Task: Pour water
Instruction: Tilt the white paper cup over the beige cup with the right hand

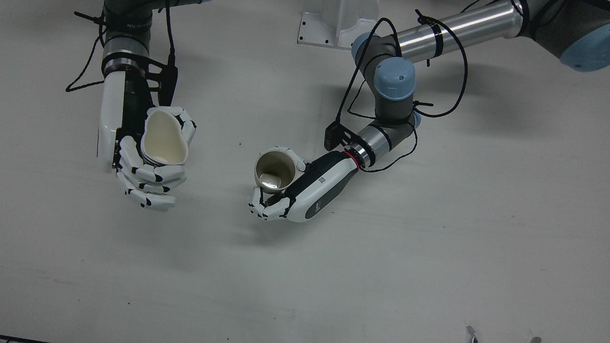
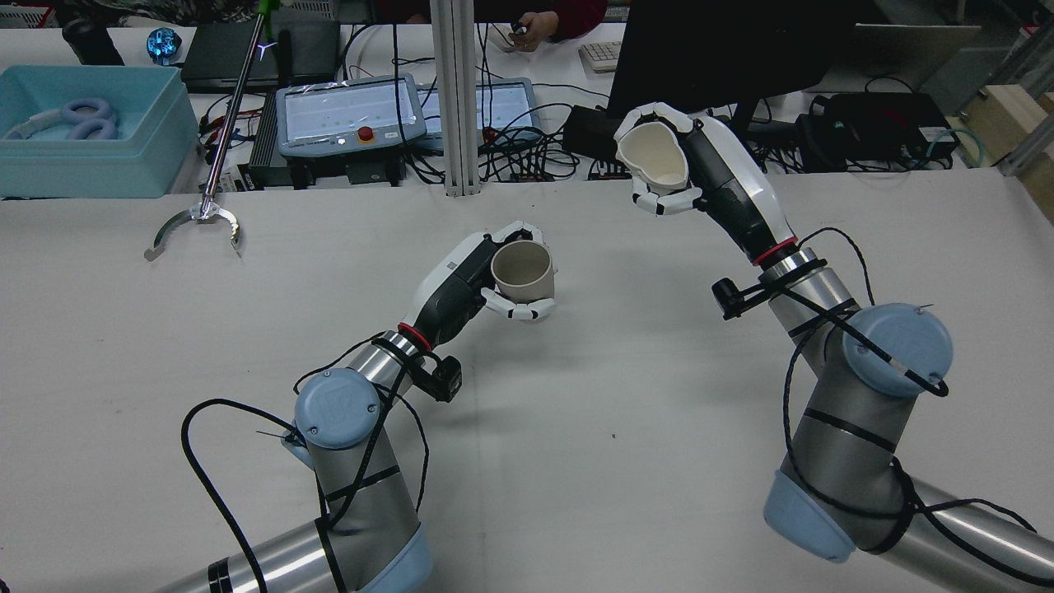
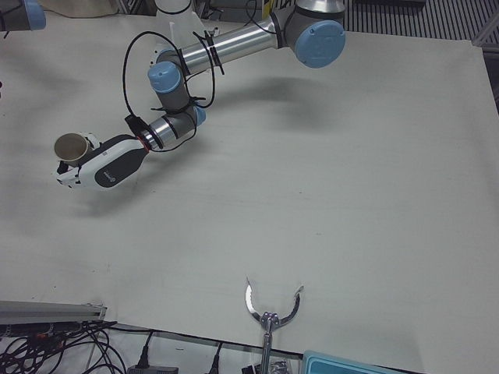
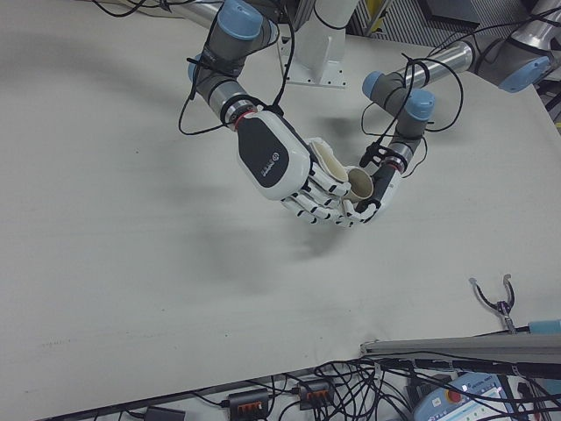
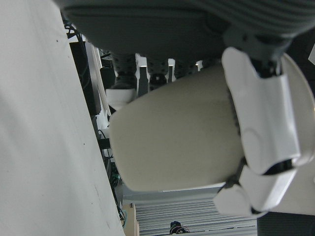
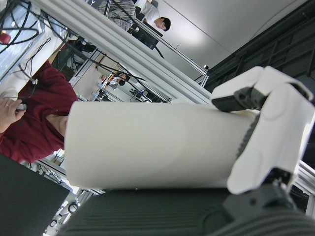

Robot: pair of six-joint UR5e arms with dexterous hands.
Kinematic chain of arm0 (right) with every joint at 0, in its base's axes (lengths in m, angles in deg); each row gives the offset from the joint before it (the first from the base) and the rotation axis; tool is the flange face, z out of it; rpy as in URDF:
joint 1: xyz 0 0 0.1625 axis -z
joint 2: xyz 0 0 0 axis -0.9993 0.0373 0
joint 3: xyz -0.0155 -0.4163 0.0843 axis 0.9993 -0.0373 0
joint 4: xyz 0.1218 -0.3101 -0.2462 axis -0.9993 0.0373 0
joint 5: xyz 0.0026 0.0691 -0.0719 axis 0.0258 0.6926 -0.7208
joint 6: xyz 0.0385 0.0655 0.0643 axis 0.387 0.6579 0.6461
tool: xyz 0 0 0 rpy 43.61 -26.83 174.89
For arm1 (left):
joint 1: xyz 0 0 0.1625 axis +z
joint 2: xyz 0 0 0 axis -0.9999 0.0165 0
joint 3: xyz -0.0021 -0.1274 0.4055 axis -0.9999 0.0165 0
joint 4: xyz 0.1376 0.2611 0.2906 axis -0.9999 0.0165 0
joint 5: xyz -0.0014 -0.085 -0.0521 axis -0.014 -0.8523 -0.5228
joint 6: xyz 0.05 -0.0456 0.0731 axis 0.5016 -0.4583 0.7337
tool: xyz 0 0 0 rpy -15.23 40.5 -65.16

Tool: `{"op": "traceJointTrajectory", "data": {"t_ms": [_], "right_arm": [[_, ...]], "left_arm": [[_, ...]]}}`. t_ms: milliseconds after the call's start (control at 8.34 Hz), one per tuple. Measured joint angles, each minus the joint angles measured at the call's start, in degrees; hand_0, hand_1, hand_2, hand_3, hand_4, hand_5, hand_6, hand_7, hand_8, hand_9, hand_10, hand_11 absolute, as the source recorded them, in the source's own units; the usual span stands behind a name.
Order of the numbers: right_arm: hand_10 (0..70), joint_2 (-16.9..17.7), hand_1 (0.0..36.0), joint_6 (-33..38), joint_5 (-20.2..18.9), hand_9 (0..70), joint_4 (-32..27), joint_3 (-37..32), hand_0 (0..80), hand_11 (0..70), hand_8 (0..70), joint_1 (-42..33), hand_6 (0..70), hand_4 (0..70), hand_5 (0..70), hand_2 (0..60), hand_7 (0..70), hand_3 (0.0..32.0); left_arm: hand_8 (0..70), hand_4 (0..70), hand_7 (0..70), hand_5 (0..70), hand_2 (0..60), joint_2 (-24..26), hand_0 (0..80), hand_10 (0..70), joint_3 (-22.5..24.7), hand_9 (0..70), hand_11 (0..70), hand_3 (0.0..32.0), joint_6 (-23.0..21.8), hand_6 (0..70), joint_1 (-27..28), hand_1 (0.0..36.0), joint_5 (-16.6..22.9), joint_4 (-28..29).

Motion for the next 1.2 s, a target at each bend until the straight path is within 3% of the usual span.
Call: {"op": "traceJointTrajectory", "data": {"t_ms": [240, 599, 719, 1199], "right_arm": [[17.9, -0.9, 26.2, -6.8, -2.9, 29.3, 1.0, 0.1, 49.0, 27.7, 20.7, -3.0, 39.3, 21.8, 56.1, 60.0, 47.1, 0.0], [15.3, -7.4, 27.5, -20.3, -9.3, 25.4, 4.5, 0.8, 49.8, 24.1, 17.9, -4.0, 37.0, 20.4, 55.7, 60.0, 44.0, 0.0], [15.7, -8.7, 26.3, -23.1, -10.9, 25.1, 5.7, 1.6, 48.8, 24.6, 17.7, -4.0, 35.7, 18.7, 52.1, 60.0, 41.7, 0.0], [15.1, -7.0, 26.5, -31.5, -15.2, 24.6, 14.5, 10.6, 48.9, 23.7, 17.4, -5.7, 35.2, 19.3, 53.6, 60.0, 40.9, 0.0]], "left_arm": [[33.4, 35.2, 55.1, 70.0, 60.0, 1.5, 54.8, 35.1, 0.2, 40.9, 51.6, 0.0, 0.1, 36.3, 0.1, 36.0, 0.1, -0.5], [33.9, 35.3, 55.4, 70.0, 60.0, 2.2, 54.5, 35.9, 0.1, 41.5, 52.6, 0.0, 0.2, 36.8, 0.3, 36.0, 0.1, -0.7], [33.8, 35.1, 55.1, 70.0, 60.0, 2.3, 54.4, 36.0, 0.0, 41.5, 52.7, 0.0, 0.2, 36.6, 0.4, 36.0, 0.1, -0.7], [33.6, 35.0, 54.7, 70.0, 60.0, 2.0, 54.6, 35.8, -0.3, 41.2, 52.4, 0.0, 0.2, 36.4, -0.3, 36.0, 0.2, -0.7]]}}
